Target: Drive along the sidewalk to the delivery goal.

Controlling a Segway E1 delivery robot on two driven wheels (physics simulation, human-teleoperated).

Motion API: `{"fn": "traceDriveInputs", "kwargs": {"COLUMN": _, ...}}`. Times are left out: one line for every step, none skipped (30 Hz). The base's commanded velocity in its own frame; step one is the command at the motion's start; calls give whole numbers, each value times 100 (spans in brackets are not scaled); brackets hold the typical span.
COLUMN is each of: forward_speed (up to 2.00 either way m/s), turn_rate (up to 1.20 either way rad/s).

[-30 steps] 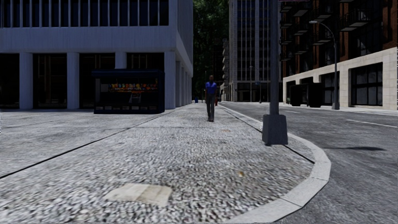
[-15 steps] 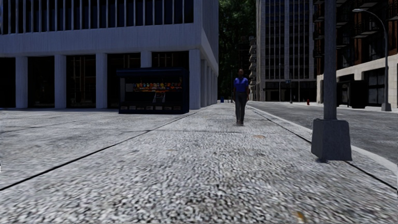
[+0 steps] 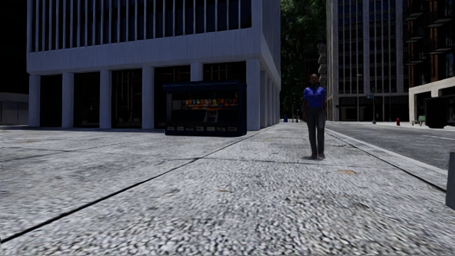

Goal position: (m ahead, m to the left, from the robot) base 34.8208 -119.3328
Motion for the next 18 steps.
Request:
{"fn": "traceDriveInputs", "kwargs": {"forward_speed": 122, "turn_rate": 47}}
{"fn": "traceDriveInputs", "kwargs": {"forward_speed": 122, "turn_rate": 47}}
{"fn": "traceDriveInputs", "kwargs": {"forward_speed": 122, "turn_rate": 47}}
{"fn": "traceDriveInputs", "kwargs": {"forward_speed": 122, "turn_rate": 47}}
{"fn": "traceDriveInputs", "kwargs": {"forward_speed": 122, "turn_rate": 47}}
{"fn": "traceDriveInputs", "kwargs": {"forward_speed": 122, "turn_rate": 47}}
{"fn": "traceDriveInputs", "kwargs": {"forward_speed": 122, "turn_rate": 47}}
{"fn": "traceDriveInputs", "kwargs": {"forward_speed": 122, "turn_rate": 47}}
{"fn": "traceDriveInputs", "kwargs": {"forward_speed": 122, "turn_rate": 47}}
{"fn": "traceDriveInputs", "kwargs": {"forward_speed": 122, "turn_rate": 47}}
{"fn": "traceDriveInputs", "kwargs": {"forward_speed": 122, "turn_rate": 46}}
{"fn": "traceDriveInputs", "kwargs": {"forward_speed": 122, "turn_rate": 43}}
{"fn": "traceDriveInputs", "kwargs": {"forward_speed": 122, "turn_rate": 43}}
{"fn": "traceDriveInputs", "kwargs": {"forward_speed": 122, "turn_rate": 39}}
{"fn": "traceDriveInputs", "kwargs": {"forward_speed": 122, "turn_rate": 23}}
{"fn": "traceDriveInputs", "kwargs": {"forward_speed": 122, "turn_rate": 0}}
{"fn": "traceDriveInputs", "kwargs": {"forward_speed": 142, "turn_rate": 0}}
{"fn": "traceDriveInputs", "kwargs": {"forward_speed": 142, "turn_rate": 0}}
